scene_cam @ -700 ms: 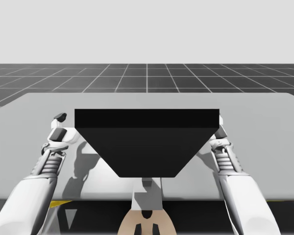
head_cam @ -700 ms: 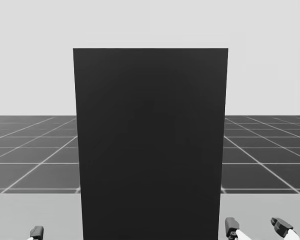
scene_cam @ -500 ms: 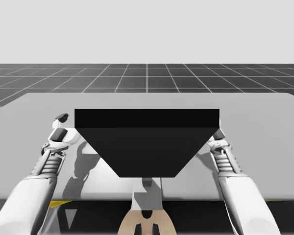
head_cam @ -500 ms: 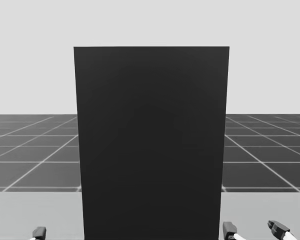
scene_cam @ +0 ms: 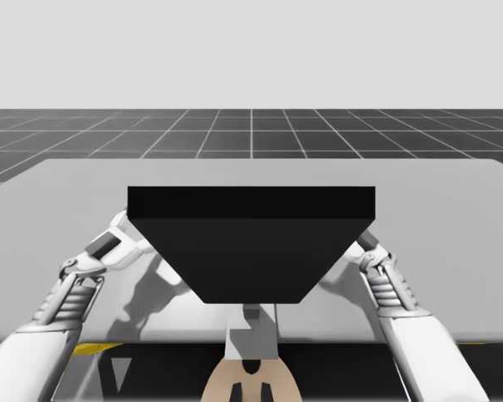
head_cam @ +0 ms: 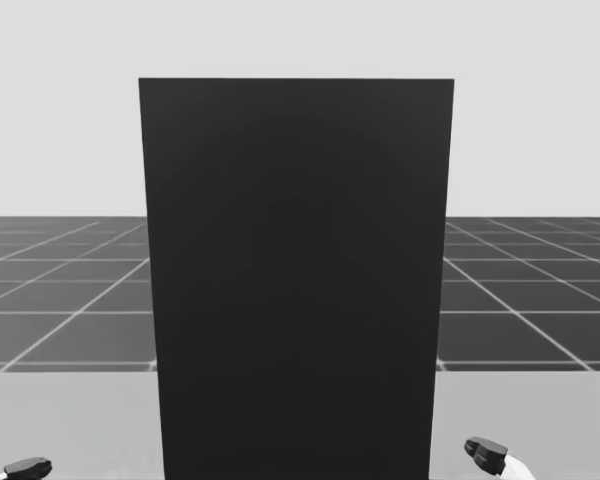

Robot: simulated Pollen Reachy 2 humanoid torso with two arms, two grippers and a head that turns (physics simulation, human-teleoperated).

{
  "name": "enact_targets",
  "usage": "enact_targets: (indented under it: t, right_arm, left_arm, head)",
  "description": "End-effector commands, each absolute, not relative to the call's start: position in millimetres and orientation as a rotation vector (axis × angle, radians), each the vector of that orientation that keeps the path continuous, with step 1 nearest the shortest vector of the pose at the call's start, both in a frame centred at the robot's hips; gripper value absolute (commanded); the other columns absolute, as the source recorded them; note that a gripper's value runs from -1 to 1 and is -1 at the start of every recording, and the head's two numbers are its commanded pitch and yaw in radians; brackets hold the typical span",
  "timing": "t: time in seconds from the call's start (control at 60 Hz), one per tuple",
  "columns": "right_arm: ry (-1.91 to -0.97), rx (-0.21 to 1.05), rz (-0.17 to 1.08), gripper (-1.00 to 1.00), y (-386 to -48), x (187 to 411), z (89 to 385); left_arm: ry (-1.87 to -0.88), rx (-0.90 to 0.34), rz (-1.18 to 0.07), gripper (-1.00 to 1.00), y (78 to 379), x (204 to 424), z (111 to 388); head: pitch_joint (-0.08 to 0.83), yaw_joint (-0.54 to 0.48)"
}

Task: Reach around the screen and pick up the object behind it.

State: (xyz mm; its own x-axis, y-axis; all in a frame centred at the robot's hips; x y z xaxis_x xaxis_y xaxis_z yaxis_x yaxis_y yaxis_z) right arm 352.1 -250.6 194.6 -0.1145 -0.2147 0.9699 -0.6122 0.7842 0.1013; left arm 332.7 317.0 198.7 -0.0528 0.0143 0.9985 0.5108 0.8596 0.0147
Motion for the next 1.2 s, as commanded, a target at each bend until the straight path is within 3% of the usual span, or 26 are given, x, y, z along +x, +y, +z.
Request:
enact_targets:
  t: [0.017, 0.183, 0.267, 0.483, 0.9, 1.2]
  right_arm:
    - [-1.666, 0.752, 0.488, -1.00, -244, 343, 197]
    - [-1.599, 0.742, 0.524, -1.00, -240, 337, 196]
    - [-1.531, 0.734, 0.499, -1.00, -242, 334, 195]
    - [-1.416, 0.641, 0.429, -1.00, -248, 334, 185]
    - [-1.449, 0.478, 0.294, -1.00, -286, 331, 176]
    - [-1.398, 0.493, 0.277, -1.00, -278, 361, 155]
  left_arm:
    - [-1.559, -0.561, -0.589, -1.00, 310, 317, 200]
    - [-1.480, -0.595, -0.673, -1.00, 300, 309, 197]
    - [-1.410, -0.587, -0.717, -1.00, 297, 306, 193]
    - [-1.355, -0.563, -0.760, -1.00, 294, 304, 187]
    - [-1.341, -0.546, -0.780, -1.00, 292, 304, 184]
    - [-1.340, -0.528, -0.784, -1.00, 290, 305, 181]
  head:
    - [0.030, -0.01]
    - [0.036, -0.01]
    - [0.041, -0.02]
    - [0.050, -0.03]
    - [0.069, -0.06]
    - [0.076, -0.08]
